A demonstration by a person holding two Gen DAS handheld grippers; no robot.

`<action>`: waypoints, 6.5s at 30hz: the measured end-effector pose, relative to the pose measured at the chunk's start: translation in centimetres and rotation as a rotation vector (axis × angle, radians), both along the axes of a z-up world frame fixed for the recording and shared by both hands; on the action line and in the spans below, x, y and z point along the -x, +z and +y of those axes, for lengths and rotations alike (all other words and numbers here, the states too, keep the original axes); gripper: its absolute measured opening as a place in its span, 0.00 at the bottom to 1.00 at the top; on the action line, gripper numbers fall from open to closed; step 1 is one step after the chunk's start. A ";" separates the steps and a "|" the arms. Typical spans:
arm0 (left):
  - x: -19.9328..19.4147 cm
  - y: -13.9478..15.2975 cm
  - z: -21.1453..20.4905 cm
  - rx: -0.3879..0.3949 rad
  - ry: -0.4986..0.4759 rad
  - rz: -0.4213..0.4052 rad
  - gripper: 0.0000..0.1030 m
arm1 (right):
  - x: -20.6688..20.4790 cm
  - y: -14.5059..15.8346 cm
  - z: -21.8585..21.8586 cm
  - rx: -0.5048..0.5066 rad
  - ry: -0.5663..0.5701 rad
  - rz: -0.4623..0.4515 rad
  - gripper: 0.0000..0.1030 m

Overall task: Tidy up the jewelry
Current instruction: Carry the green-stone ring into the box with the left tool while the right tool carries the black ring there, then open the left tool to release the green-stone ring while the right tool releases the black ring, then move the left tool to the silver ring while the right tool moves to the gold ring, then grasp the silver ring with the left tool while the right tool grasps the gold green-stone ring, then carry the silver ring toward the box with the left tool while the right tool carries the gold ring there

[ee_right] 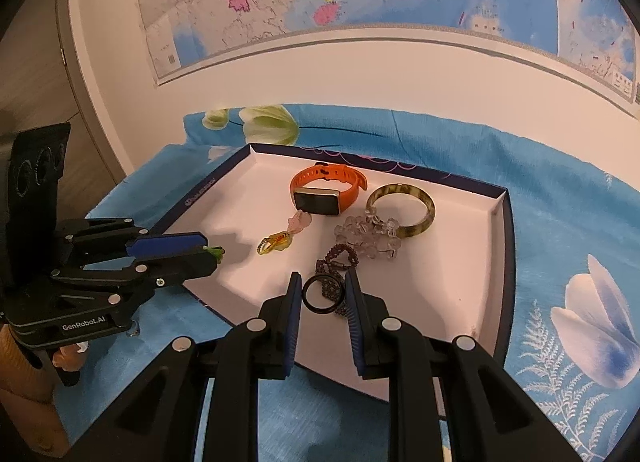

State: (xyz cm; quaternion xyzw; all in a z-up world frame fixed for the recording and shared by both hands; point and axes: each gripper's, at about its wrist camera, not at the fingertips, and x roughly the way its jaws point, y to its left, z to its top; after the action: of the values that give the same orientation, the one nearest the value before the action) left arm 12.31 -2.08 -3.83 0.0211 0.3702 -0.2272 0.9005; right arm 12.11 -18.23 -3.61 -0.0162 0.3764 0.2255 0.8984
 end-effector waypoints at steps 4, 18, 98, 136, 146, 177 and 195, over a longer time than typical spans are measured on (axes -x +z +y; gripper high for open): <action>-0.3 -0.2 0.1 -0.005 0.008 0.008 0.22 | -0.3 -0.3 0.1 -0.005 0.004 0.009 0.19; -0.8 -0.2 -0.3 -0.027 0.023 0.032 0.22 | -1.2 -1.0 0.1 -0.022 0.018 0.035 0.19; 8.5 -0.5 6.2 0.012 0.049 -0.022 0.47 | 11.1 -2.2 -12.3 -0.051 -0.237 0.069 0.49; 9.1 -3.3 4.9 -0.093 0.073 0.068 0.26 | 11.8 -3.7 -7.7 0.099 -0.192 0.040 0.08; 9.2 -3.2 4.6 -0.115 0.087 0.054 0.20 | 11.4 -2.5 -7.3 0.004 -0.159 0.026 0.07; 7.6 2.4 2.2 0.012 0.001 -0.100 0.20 | 6.6 1.2 -3.8 -0.180 -0.020 -0.034 0.07; 5.2 3.2 1.3 0.024 0.023 -0.121 0.20 | 3.8 2.3 -2.7 -0.167 -0.006 -0.058 0.07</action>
State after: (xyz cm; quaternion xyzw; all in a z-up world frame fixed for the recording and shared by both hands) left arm 7.08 -0.78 -0.67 0.0199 0.3126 -0.2198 0.9239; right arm 8.36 -20.90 -1.32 0.0531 0.3300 0.2530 0.9079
